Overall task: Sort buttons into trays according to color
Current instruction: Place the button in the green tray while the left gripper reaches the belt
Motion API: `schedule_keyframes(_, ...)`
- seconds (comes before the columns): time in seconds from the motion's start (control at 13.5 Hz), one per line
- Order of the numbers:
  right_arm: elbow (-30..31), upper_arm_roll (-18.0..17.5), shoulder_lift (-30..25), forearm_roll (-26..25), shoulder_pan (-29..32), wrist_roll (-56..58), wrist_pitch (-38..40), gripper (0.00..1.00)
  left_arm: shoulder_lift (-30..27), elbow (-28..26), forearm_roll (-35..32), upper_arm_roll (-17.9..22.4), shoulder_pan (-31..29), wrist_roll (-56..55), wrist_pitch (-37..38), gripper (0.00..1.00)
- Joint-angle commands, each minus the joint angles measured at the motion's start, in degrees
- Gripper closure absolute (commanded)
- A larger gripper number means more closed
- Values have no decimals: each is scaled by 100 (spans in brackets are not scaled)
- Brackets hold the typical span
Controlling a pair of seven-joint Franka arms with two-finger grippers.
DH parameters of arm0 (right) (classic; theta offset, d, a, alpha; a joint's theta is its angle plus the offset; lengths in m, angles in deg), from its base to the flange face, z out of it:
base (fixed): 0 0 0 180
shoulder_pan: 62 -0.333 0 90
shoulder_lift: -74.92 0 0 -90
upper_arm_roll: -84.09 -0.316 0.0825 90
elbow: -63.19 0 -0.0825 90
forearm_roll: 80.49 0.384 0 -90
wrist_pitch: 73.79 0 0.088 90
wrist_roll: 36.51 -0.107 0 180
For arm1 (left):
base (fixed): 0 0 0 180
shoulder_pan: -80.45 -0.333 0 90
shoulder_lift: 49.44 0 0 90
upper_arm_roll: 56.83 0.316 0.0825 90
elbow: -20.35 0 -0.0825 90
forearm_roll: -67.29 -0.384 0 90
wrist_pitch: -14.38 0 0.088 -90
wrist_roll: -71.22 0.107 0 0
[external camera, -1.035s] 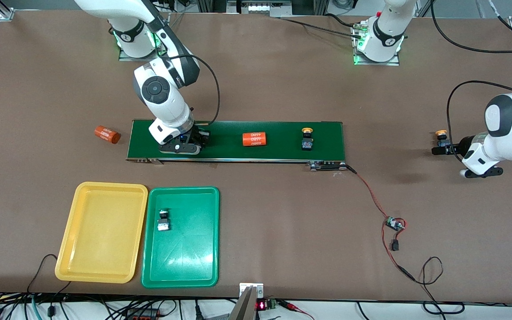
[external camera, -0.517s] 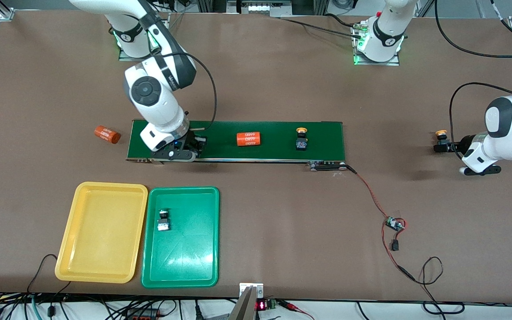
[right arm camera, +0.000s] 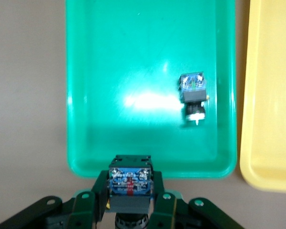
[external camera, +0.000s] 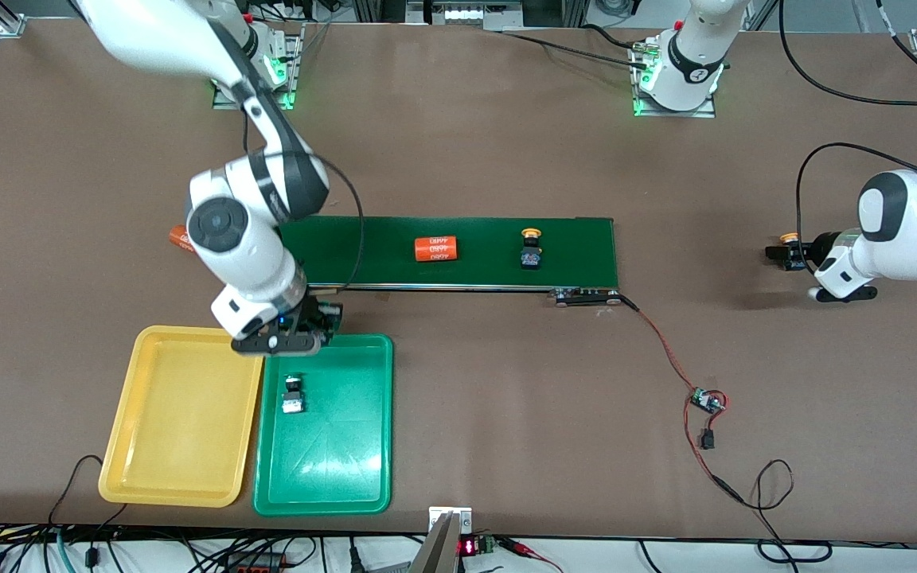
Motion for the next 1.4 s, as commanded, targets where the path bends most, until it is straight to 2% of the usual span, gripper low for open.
schedule_keyframes(0.0, -886, 97, 773, -78, 13, 160, -243, 77, -45, -188, -312, -77, -190, 120, -253, 41)
schedule_keyframes(0.15, -975, 159, 1125, -78, 13, 195, -936, 77, -62, -171, -321, -86, -252, 471, -254, 80)
schedule_keyframes(0.22, -975, 159, 1266, -78, 13, 195, -1210, 77, -106, -162, -321, -94, -244, 516, -228, 94)
schedule_keyframes(0.3, -984, 167, 1381, -78, 13, 204, -1438, 77, -124, -127, -321, -121, -244, 603, -210, 100)
schedule_keyframes(0.44, -984, 246, 1539, -87, 13, 239, -1730, 77, -220, -48, -330, -165, -209, 796, -210, 100)
schedule_keyframes(0.67, -984, 255, 1628, -87, 22, 283, -1792, 77, -676, 40, -312, -752, 36, 754, -44, 100)
schedule_keyframes(0.81, -984, 255, 1689, -87, 40, 274, -1801, 76, -931, 110, -172, -1008, 536, 343, 211, 100)
schedule_keyframes(1.11, -975, 255, 1707, -69, 57, 230, -1801, 24, -1170, 224, 1179, -1088, 1933, -1010, 274, 100)
schedule_keyframes(1.26, -966, 255, 1585, -52, 57, 274, -1731, 7, -1117, 251, 1234, -1096, 2478, -1451, 239, 100)
schedule_keyframes(1.33, -871, 316, 1323, -60, 92, 283, -1566, 5, -1074, 330, 1400, -1088, 2716, -1731, 212, 100)
